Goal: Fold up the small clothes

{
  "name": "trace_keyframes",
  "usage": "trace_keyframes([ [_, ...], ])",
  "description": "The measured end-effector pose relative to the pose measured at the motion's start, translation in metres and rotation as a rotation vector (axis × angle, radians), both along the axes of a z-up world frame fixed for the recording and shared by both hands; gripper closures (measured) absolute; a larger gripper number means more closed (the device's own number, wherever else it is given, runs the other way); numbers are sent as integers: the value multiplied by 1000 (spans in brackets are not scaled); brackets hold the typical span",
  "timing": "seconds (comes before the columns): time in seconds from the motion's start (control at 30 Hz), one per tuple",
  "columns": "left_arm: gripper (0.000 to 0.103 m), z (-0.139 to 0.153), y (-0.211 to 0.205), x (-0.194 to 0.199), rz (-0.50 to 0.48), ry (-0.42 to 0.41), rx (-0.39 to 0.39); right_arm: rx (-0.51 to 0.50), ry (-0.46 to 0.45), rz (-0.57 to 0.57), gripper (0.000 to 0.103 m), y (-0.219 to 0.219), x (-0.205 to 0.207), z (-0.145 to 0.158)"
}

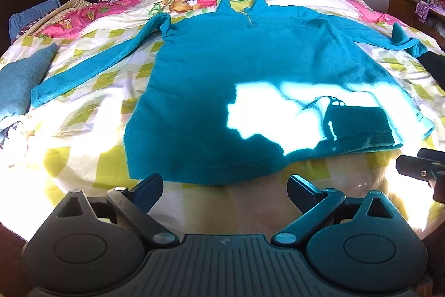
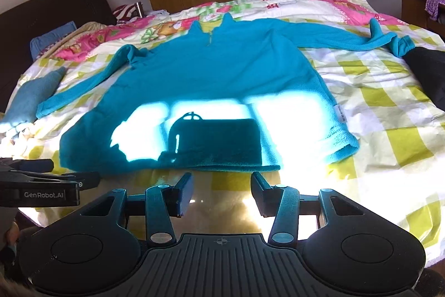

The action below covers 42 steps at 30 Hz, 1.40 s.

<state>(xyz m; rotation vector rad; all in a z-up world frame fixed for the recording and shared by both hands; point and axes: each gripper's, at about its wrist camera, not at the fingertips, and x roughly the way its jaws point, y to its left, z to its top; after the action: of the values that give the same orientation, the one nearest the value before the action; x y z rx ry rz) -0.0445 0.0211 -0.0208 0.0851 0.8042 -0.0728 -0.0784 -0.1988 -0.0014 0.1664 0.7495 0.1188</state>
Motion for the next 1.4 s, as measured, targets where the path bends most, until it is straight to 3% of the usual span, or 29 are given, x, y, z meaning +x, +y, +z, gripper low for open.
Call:
trace_keyframes([
  [0.3, 0, -6, -20, -7, -47, 2, -5, -25, -33, 0, 58, 15, -14, -4],
  [1.4, 0, -9, -30, -5, -81, 2, 33, 24, -3, -58, 53, 6, -14, -14],
])
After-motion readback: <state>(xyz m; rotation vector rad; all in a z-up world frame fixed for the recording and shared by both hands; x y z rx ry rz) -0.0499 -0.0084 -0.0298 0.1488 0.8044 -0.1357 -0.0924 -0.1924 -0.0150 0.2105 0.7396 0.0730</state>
